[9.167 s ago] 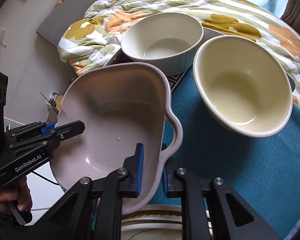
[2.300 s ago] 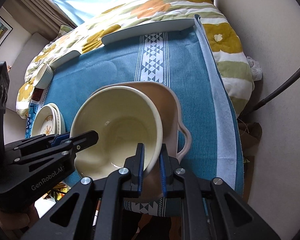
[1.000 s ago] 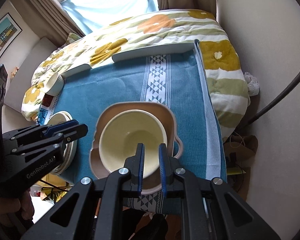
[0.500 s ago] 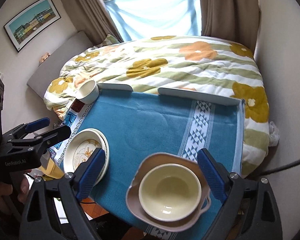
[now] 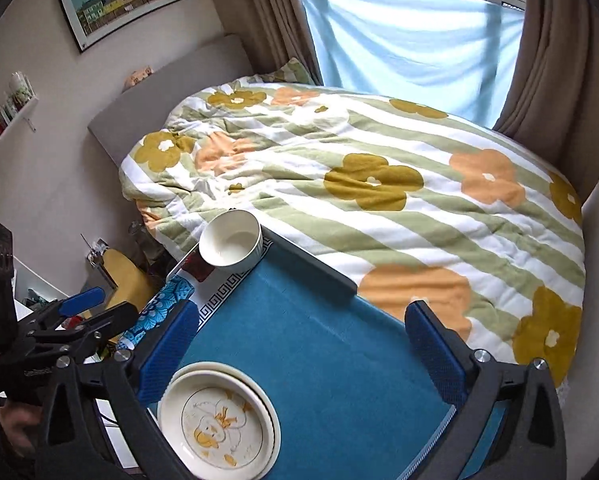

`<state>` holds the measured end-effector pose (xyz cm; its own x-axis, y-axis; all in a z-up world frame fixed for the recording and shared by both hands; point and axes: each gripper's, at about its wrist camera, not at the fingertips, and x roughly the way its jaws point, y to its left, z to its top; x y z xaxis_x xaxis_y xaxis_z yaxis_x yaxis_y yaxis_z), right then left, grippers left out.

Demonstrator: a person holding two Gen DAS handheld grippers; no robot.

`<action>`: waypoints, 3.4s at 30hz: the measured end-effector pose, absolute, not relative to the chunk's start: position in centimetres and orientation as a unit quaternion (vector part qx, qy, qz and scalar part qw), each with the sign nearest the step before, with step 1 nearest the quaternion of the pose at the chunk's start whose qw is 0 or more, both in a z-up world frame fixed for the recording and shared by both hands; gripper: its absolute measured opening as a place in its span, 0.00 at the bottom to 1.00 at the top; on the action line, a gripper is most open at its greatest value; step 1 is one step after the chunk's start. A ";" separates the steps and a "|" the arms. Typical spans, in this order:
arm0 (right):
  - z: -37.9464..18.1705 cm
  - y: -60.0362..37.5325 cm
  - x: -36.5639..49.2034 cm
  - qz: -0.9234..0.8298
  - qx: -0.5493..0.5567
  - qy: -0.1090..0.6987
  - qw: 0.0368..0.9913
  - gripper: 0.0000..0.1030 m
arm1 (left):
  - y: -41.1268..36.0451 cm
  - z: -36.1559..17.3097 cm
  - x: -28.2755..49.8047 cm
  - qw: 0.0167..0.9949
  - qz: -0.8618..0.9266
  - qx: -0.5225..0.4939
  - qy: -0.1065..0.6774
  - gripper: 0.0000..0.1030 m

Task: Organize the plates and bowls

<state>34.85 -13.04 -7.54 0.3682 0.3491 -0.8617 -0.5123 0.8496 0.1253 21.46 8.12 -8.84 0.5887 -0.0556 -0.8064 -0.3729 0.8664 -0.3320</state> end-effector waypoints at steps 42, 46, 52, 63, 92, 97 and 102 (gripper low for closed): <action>-28.6 1.6 47.5 0.299 -0.023 0.640 0.707 0.14 | 17.8 -24.4 34.4 0.801 0.125 -0.262 0.524 0.17; -26.9 0.7 46.5 0.300 -0.013 0.625 0.720 0.14 | 16.8 -22.3 33.5 0.815 0.119 -0.246 0.511 0.17; -22.4 -2.3 43.4 0.298 0.004 0.598 0.744 0.14 | 13.2 -17.4 30.6 0.843 0.098 -0.225 0.480 0.17; -14.0 -14.0 31.6 0.250 0.028 0.556 0.792 0.13 | 0.3 -11.5 20.6 0.865 0.039 -0.194 0.461 0.17; -16.0 -38.3 13.5 0.043 0.139 0.588 0.796 0.14 | -24.9 -17.3 12.1 0.794 -0.141 -0.054 0.589 0.17; -17.4 -38.8 13.3 0.037 0.135 0.601 0.787 0.14 | -25.5 -18.8 12.2 0.784 -0.137 -0.037 0.604 0.17; -18.1 -38.6 13.3 0.040 0.115 0.607 0.785 0.14 | -26.0 -19.4 12.3 0.783 -0.127 -0.018 0.609 0.17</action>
